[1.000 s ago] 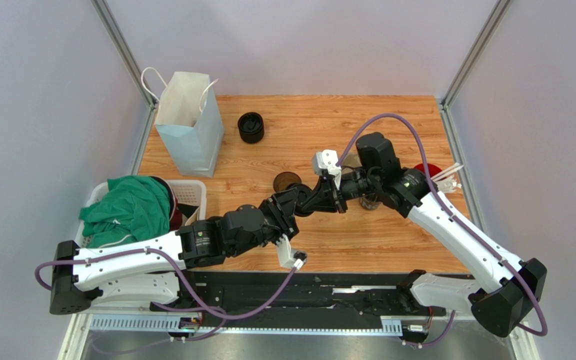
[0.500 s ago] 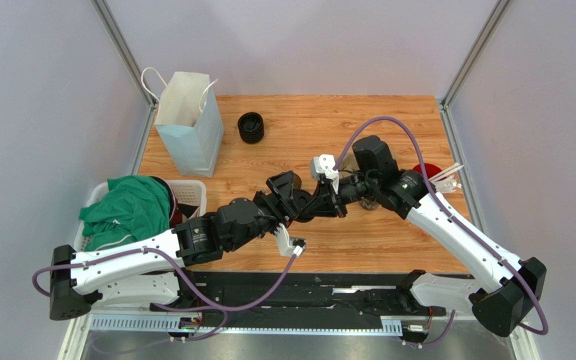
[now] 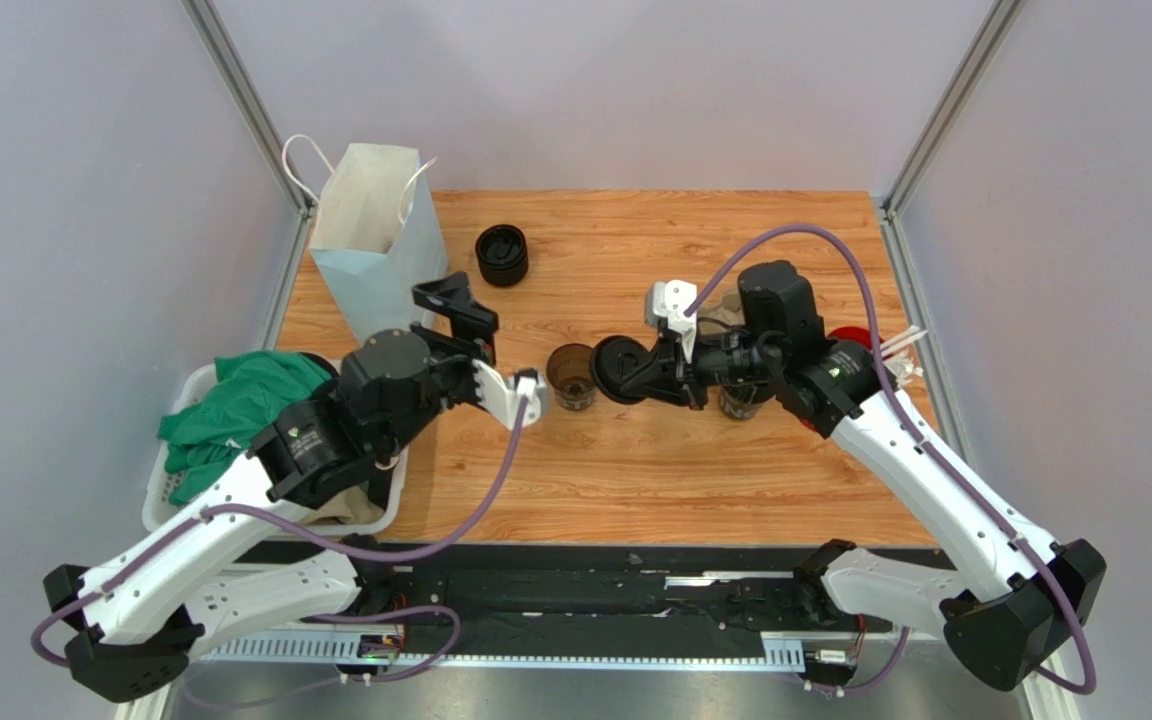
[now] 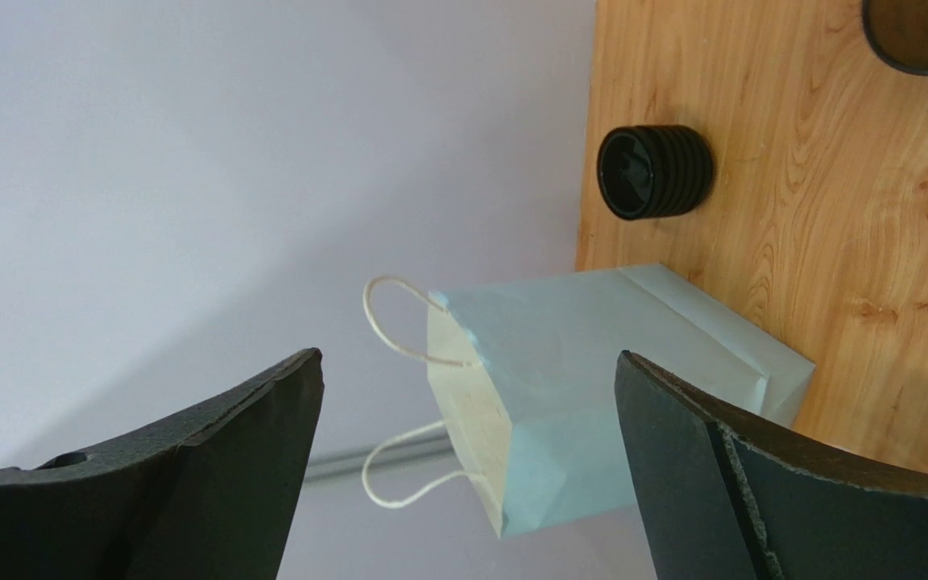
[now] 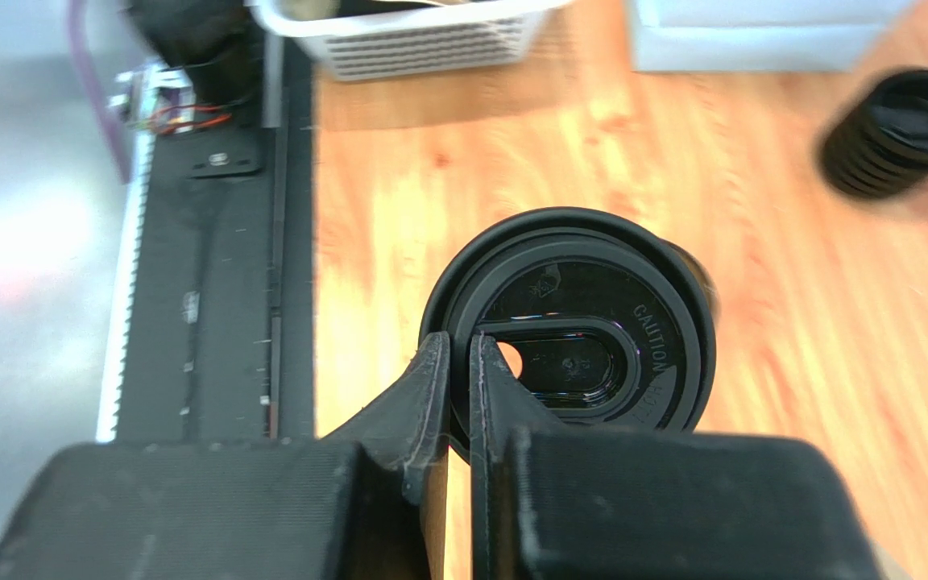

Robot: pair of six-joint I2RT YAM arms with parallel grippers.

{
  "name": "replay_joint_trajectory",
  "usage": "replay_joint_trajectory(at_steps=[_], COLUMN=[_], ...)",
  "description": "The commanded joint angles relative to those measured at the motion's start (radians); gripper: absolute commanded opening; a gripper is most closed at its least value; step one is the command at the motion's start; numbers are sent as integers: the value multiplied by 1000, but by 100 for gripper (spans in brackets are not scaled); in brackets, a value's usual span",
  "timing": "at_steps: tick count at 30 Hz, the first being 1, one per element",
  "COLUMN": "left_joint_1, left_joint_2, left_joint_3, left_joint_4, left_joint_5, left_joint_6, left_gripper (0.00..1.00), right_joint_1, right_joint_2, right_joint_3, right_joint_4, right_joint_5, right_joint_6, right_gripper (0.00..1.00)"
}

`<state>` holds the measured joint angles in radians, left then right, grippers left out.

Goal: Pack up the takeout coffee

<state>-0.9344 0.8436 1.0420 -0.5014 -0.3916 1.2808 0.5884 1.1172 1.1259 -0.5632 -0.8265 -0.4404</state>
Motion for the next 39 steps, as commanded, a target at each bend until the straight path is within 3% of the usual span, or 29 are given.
replay_joint_trajectory(at_steps=[1, 8, 16, 20, 22, 26, 29, 36, 39], left_joint_1=[60, 160, 180, 203, 212, 236, 281, 331, 446], left_joint_2=[26, 285, 364, 353, 332, 194, 192, 167, 196], left_joint_3=[170, 623, 762, 782, 765, 548, 471, 242, 204], left_joint_4=[-141, -526, -569, -552, -540, -311, -251, -29, 1], left_joint_5=[8, -1, 146, 326, 385, 544, 647, 602, 732], left_joint_6=[-318, -626, -822, -891, -893, -916, -972, -1029, -1080], left_gripper=[99, 99, 99, 99, 99, 99, 99, 99, 99], right_joint_1=[-73, -130, -130, -130, -131, -133, -137, -141, -139], right_joint_2=[-22, 29, 40, 23, 12, -13, -36, -20, -11], right_joint_3=[40, 77, 94, 74, 54, 20, -8, -6, -3], right_joint_4=[52, 6, 11, 14, 22, 42, 57, 68, 69], right_joint_5=[66, 95, 121, 130, 135, 136, 150, 124, 138], right_joint_6=[40, 32, 49, 42, 37, 31, 23, 29, 23], right_gripper=[0, 0, 0, 0, 0, 0, 0, 0, 0])
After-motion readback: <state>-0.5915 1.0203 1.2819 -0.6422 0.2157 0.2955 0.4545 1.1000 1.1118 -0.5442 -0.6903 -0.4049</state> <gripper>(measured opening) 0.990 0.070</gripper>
